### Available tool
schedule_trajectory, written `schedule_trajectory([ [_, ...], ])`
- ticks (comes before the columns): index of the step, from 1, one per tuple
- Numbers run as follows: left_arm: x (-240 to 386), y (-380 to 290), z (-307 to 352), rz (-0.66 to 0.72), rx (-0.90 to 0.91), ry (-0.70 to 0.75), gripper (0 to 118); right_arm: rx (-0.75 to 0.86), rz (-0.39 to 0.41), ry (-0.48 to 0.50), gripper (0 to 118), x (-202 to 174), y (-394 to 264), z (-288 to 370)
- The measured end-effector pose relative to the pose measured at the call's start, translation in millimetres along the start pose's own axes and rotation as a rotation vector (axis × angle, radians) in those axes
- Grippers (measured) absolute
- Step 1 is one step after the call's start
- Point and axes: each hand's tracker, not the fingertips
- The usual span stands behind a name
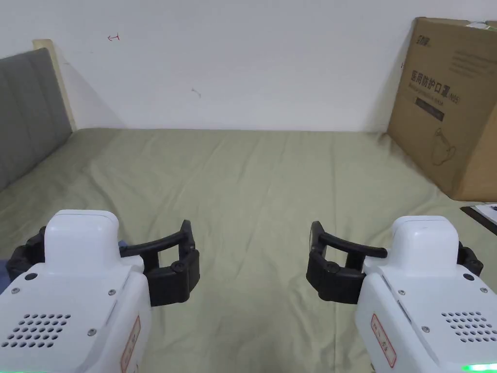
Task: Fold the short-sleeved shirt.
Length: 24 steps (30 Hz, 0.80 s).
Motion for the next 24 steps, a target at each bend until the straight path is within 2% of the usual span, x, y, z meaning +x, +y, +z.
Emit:
schedule_trajectory([
  [5, 1, -2, -1, -0.004, -0.004, -0.004, 118, -0.008, 0.004, 0.001, 118, -1, -2, -1],
  [7, 0, -2, -1, 0.018, -0.002, -0.005, 118, -0.003, 0.029, -0.01, 118, -3, -1, -1],
  [9, -5, -2, -3, 0.143, -0.002, -0.036, 118, 0.02, 0.135, -0.041, 118, -11, 1, 0],
  [10, -10, -3, -4, 0.254, -0.002, -0.066, 118, 0.031, 0.217, -0.057, 118, -17, 1, 1],
  [13, -29, -17, -10, 0.653, -0.002, -0.136, 118, 0.04, 0.47, -0.092, 118, -37, -1, 1],
  [15, -41, -36, -17, 0.973, -0.033, -0.166, 118, 0.045, 0.643, -0.094, 118, -50, -6, 2],
  [16, -44, -44, -20, 1.075, -0.063, -0.165, 118, 0.051, 0.717, -0.084, 118, -54, -8, 3],
  [18, -49, -59, -26, 1.199, -0.11, -0.168, 118, 0.061, 0.85, -0.073, 118, -62, -13, 4],
  [19, -49, -61, -27, 1.149, -0.128, -0.134, 118, 0.056, 0.886, -0.063, 118, -64, -15, 4],
  [20, -48, -61, -26, 1.096, -0.121, -0.115, 118, 0.048, 0.904, -0.051, 118, -65, -16, 4],
  [22, -45, -54, -23, 0.972, -0.105, -0.057, 118, 0.046, 0.877, -0.032, 118, -64, -16, 4],
  [23, -40, -46, -20, 0.929, -0.088, -0.052, 118, 0.048, 0.815, -0.024, 118, -62, -15, 2],
  [24, -38, -38, -18, 0.877, -0.073, -0.047, 118, 0.037, 0.692, -0.012, 118, -59, -11, 1],
])
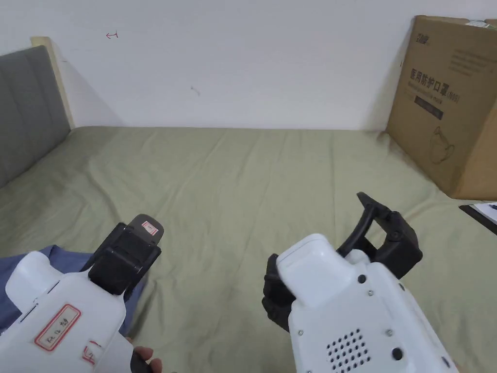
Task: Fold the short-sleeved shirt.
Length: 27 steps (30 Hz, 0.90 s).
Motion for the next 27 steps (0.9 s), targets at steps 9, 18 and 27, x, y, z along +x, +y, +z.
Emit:
schedule_trajectory([
  [9, 66, -4, 12, -0.952, 0.151, 0.046, 118, -0.06, -1.051, -0.002, 118, 54, -42, -10],
  [18, 54, -3, 11, -0.812, 0.112, -0.01, 118, -0.081, -0.81, -0.051, 118, 46, -36, -8],
  [27, 50, 2, 13, -0.78, 0.101, 0.007, 0, -0.049, -0.731, -0.038, 7, 38, -25, -2],
])
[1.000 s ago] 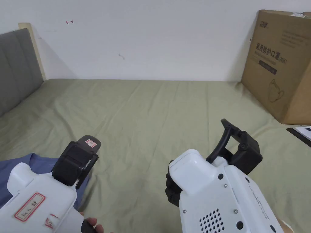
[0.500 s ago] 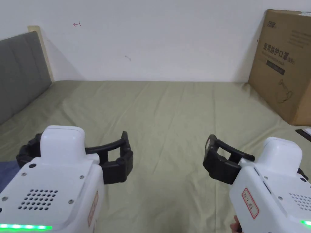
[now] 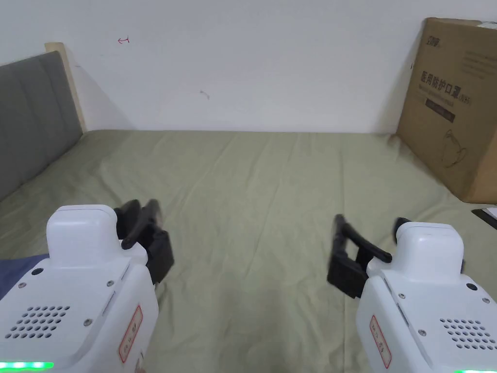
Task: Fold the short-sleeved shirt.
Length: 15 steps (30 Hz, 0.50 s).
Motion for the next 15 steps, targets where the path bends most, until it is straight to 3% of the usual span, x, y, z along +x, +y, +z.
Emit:
schedule_trajectory([
  [1, -2, -1, 0, 0.004, -0.001, 0.002, 0, -0.001, -0.003, -0.009, 1, -1, 1, -1],
  [3, -10, 0, 2, 0.033, -0.033, -0.042, 0, -0.006, 0.03, -0.038, 0, -4, 2, -1],
  [5, -12, 2, 0, 0.03, -0.059, -0.014, 0, -0.001, 0.079, -0.008, 0, -6, 4, -1],
  [7, -18, 2, 2, 0.019, -0.051, 0.01, 0, 0.001, 0.07, -0.007, 0, -11, 5, -3],
  [10, -35, 10, 8, 0.056, -0.048, 0.044, 0, -0.031, 0.015, 0.085, 0, -23, 11, -11],
  [15, -72, 22, 33, 0.032, -0.022, 0.22, 0, -0.029, 0.052, 0.262, 0, -68, 13, -24],
])
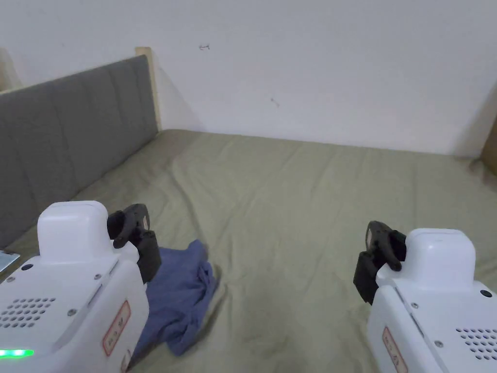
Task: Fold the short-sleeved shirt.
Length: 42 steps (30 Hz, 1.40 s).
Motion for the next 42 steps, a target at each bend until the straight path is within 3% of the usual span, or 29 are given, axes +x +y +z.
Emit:
schedule_trajectory([
  [5, -46, 7, 22, 0.044, 0.018, 0.152, 0, -0.019, -0.029, 0.198, 0, -49, 1, -21],
  [7, -61, 6, 27, 0.025, -0.004, 0.204, 0, -0.029, 0.002, 0.251, 0, -68, -1, -26],
  [11, -84, -1, 22, 0.027, -0.047, 0.268, 0, -0.071, -0.022, 0.336, 0, -92, -7, -37],
  [17, -116, -40, -41, 0.101, -0.247, 0.254, 0, -0.132, 0.04, 0.35, 0, -104, -22, -53],
  [24, -150, -126, -168, 0.111, -0.638, 0.131, 0, -0.245, 0.031, 0.315, 0, -98, -45, -79],
  [29, -165, -160, -216, 0.134, -0.73, 0.164, 3, -0.311, 0.016, 0.305, 0, -92, -58, -98],
  [30, -164, -160, -221, 0.116, -0.741, 0.166, 19, -0.32, 0.011, 0.304, 0, -91, -60, -101],
  [31, -162, -161, -226, 0.079, -0.754, 0.146, 48, -0.33, 0.008, 0.298, 0, -90, -62, -103],
  [32, -161, -161, -231, 0.068, -0.763, 0.142, 89, -0.336, 0.004, 0.295, 0, -89, -65, -105],
  [33, -158, -163, -230, 0.067, -0.773, 0.139, 108, -0.347, -0.004, 0.298, 0, -88, -68, -106],
  [34, -156, -164, -234, 0.065, -0.781, 0.131, 117, -0.361, -0.013, 0.297, 0, -87, -70, -108],
  [40, -145, -175, -260, -0.005, -0.834, 0.115, 117, -0.418, -0.018, 0.314, 0, -85, -81, -111],
  [42, -143, -188, -270, -0.002, -0.913, 0.115, 111, -0.431, -0.01, 0.319, 0, -84, -83, -111],
])
